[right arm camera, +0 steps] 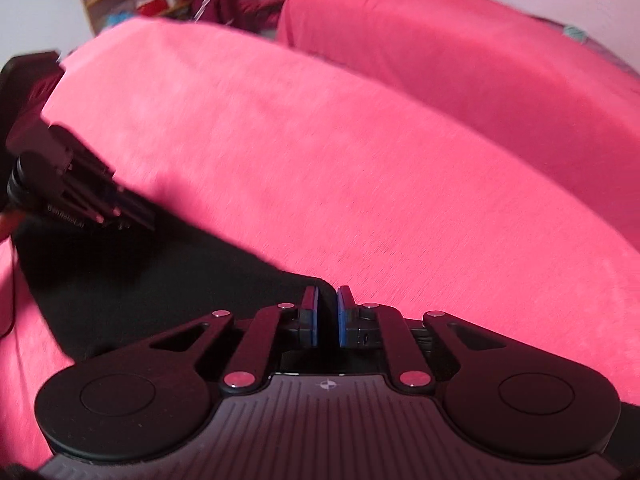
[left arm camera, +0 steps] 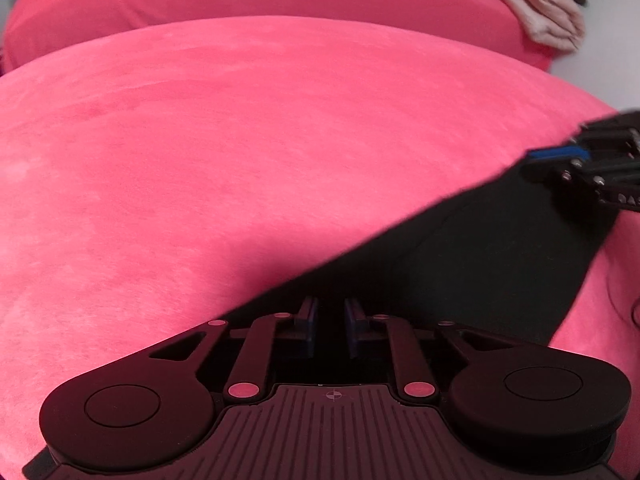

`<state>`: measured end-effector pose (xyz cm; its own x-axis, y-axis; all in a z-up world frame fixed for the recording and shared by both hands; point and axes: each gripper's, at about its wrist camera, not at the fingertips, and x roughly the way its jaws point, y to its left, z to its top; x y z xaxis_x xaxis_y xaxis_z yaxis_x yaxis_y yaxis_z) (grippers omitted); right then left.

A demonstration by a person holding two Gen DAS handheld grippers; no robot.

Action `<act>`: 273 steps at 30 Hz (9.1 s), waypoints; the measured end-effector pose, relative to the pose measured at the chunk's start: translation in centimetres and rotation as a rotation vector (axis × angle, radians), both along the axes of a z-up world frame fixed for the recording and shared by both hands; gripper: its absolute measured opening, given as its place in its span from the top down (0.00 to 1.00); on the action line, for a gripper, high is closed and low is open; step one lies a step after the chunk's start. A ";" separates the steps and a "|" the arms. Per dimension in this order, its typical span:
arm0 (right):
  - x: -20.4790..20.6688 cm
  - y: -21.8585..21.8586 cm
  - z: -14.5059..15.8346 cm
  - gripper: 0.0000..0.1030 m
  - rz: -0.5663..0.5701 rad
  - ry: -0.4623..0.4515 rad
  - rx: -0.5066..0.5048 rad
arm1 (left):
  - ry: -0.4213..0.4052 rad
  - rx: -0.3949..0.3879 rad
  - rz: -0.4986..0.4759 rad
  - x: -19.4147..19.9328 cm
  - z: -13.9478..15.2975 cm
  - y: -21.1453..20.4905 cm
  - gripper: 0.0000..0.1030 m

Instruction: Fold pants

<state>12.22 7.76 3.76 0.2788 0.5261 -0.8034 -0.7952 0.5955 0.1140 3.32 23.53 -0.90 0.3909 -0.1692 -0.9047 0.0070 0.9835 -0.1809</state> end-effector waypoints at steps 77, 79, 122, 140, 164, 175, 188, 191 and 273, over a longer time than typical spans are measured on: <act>-2.9 -38.8 -7.1 0.44 -1.244 0.366 0.722 | 0.016 -0.067 -0.073 -3.0 1.9 -10.1 0.00; -2.9 -38.7 -7.1 0.44 -1.236 0.364 0.735 | 0.007 -0.076 -0.076 -2.7 2.0 -10.8 0.00; -12.2 -6.0 -5.2 0.48 0.021 0.506 0.503 | 0.048 -0.098 0.241 -5.3 1.0 -1.6 0.00; -11.0 -6.6 -3.4 0.46 0.074 0.563 0.462 | 0.045 -0.124 0.215 -6.2 0.4 -0.7 0.00; -1.6 -42.7 -3.8 0.40 -1.260 0.380 0.667 | -0.025 -0.102 0.085 -2.3 2.4 -8.0 0.00; 0.3 -40.9 -6.2 0.40 -1.226 0.407 0.828 | 0.020 -0.109 0.087 -1.1 0.6 -9.0 0.00; 0.8 -34.1 -0.2 0.84 -1.069 0.134 0.597 | 0.005 -0.085 0.098 -2.1 1.8 -8.8 0.00; -0.8 -29.4 4.1 0.84 -0.919 -0.035 0.511 | -0.017 -0.084 0.116 -3.2 2.5 -7.9 0.00; -29.5 4.8 -1.8 0.21 0.293 -0.849 -0.012 | -0.195 -0.082 0.199 -5.2 7.7 -3.9 0.00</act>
